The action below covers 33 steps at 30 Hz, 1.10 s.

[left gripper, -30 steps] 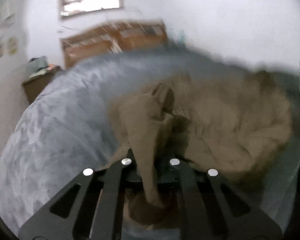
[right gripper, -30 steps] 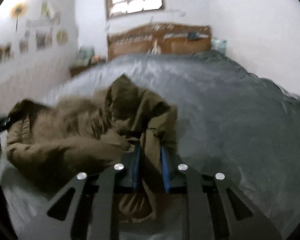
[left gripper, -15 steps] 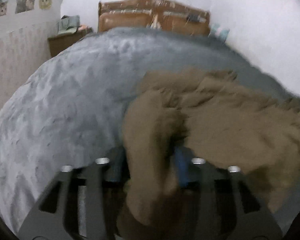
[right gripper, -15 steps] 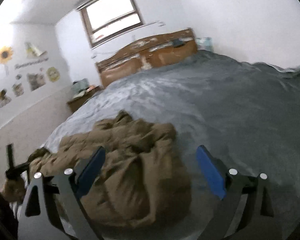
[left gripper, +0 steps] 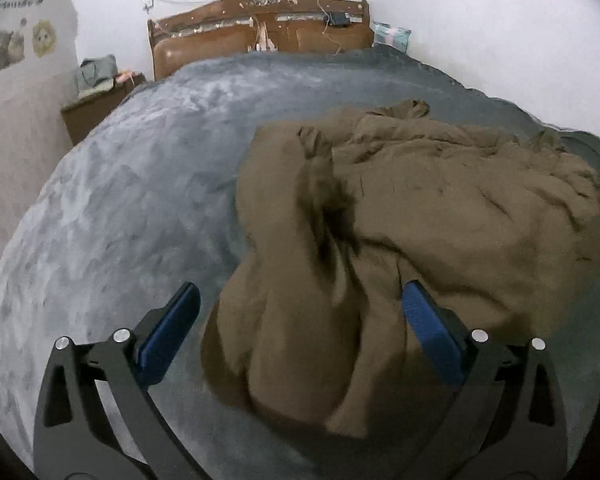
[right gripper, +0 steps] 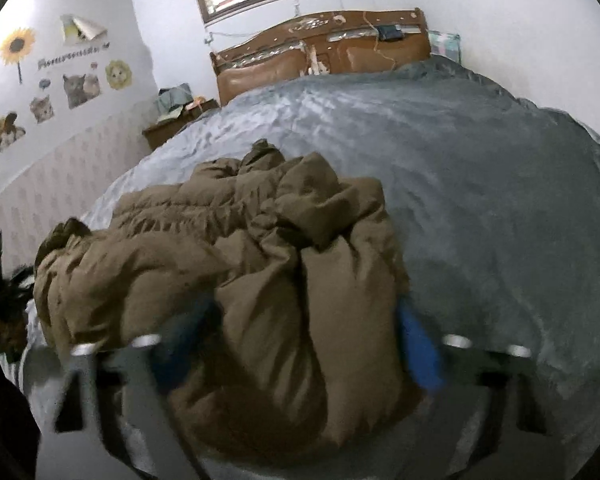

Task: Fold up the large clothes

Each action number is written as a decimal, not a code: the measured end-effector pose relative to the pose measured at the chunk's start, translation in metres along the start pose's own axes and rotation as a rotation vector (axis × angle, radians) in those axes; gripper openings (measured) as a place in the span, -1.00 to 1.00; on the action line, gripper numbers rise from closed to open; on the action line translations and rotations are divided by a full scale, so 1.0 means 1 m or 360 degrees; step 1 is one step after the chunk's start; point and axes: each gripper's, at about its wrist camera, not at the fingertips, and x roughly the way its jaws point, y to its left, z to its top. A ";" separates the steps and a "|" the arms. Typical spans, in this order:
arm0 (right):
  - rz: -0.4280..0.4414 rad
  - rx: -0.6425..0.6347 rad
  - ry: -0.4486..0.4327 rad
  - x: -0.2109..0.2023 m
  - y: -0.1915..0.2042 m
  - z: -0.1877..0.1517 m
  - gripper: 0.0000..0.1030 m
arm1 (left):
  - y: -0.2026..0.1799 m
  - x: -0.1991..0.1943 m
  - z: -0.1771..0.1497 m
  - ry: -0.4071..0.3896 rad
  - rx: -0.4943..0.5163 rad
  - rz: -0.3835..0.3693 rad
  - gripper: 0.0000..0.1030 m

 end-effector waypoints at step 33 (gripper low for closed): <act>0.0036 -0.0052 -0.0126 -0.024 0.019 0.009 -0.58 | -0.011 0.040 0.015 0.0054 -0.0298 -0.0116 -0.82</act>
